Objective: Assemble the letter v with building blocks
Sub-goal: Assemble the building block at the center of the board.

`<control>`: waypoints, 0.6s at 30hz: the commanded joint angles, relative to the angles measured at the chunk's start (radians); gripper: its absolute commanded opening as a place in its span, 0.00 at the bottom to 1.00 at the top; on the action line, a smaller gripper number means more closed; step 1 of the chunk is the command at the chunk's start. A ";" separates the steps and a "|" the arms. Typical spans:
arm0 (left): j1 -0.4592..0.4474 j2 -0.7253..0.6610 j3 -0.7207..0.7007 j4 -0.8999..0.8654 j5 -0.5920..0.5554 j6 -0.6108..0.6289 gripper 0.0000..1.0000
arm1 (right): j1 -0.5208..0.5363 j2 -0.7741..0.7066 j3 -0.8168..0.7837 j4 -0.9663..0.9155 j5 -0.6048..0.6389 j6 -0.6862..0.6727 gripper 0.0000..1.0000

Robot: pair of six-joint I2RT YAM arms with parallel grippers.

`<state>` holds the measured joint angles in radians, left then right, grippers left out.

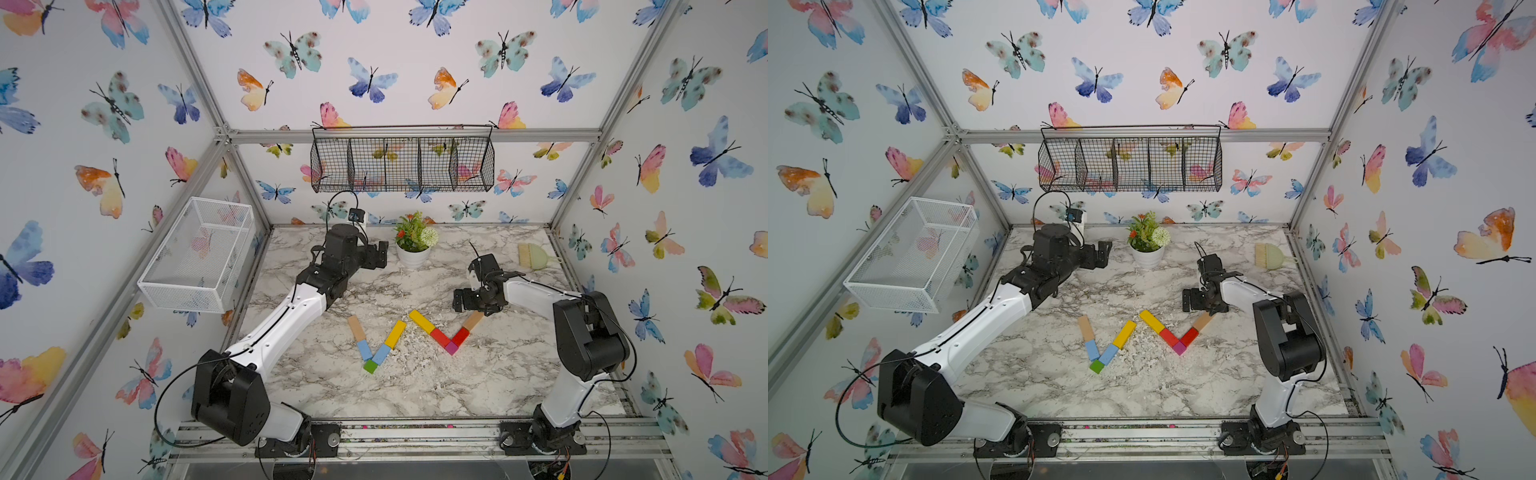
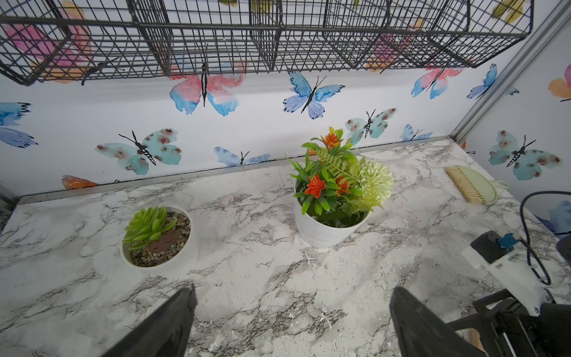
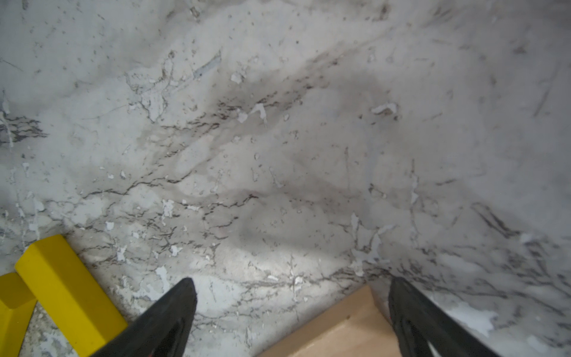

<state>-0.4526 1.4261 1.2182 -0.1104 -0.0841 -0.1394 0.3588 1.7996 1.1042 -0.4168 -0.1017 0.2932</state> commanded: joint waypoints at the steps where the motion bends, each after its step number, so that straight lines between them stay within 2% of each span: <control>1: 0.003 0.008 0.010 0.003 0.003 -0.003 0.98 | -0.004 0.005 0.017 0.000 -0.018 -0.014 0.99; 6: 0.003 0.007 0.010 0.002 0.004 -0.003 0.98 | -0.004 -0.007 0.021 -0.011 0.019 -0.012 0.99; 11: 0.004 0.006 0.012 0.001 0.000 -0.003 0.98 | -0.004 -0.079 0.026 -0.003 0.098 -0.005 0.99; 14: 0.004 0.001 0.015 -0.002 -0.005 -0.004 0.98 | -0.004 -0.155 0.028 0.012 0.181 -0.003 0.99; 18: 0.005 -0.021 0.009 0.006 -0.023 -0.003 0.98 | -0.004 -0.307 -0.059 0.153 0.252 -0.029 0.99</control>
<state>-0.4526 1.4261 1.2182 -0.1127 -0.0864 -0.1394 0.3588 1.5799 1.0855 -0.3611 0.0593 0.2886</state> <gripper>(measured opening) 0.984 0.987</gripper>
